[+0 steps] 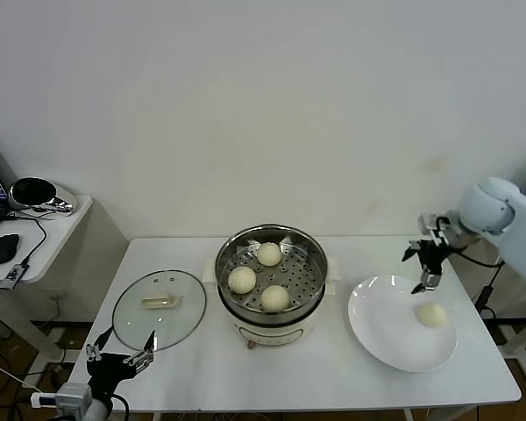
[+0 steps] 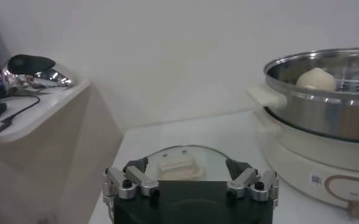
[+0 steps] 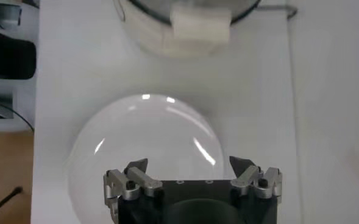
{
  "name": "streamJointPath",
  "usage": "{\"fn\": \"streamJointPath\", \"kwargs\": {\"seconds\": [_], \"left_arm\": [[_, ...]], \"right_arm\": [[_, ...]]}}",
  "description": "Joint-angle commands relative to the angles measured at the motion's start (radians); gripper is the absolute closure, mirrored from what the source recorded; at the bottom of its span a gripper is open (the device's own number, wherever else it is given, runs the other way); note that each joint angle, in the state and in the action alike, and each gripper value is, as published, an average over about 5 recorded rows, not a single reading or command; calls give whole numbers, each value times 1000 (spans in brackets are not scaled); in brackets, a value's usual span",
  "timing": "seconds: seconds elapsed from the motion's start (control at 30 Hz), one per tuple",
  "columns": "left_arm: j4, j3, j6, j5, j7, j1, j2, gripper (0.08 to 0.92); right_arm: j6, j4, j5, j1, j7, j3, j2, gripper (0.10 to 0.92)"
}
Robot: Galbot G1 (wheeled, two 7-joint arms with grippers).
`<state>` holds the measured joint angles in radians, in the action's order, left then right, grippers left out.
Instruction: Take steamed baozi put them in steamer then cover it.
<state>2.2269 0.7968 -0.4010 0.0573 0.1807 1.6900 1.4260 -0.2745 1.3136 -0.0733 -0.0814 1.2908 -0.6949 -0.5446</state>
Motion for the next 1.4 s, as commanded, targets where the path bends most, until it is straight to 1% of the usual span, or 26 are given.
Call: {"fn": "streamJointPath", "kwargs": {"seconds": [0.03,0.3,1.0,1.4], "left_arm": [[-14,-3,-3,-8,3,-7,-2,177],[-28,-2,-2,-15,7,-3,1,177],[-49,2,-1,-21,10,-4,2,177],[-52,0,-1,-21,9,-5,2,177]], "right_arm": [[84,-111,-156,202,-20,148,-30,203],[183,-215,-226,225,-32,177,-102,203],[227,-262,-324,293,-42,244,-114,203],[235,-279,-346,299,-70,248,-125,203]]}}
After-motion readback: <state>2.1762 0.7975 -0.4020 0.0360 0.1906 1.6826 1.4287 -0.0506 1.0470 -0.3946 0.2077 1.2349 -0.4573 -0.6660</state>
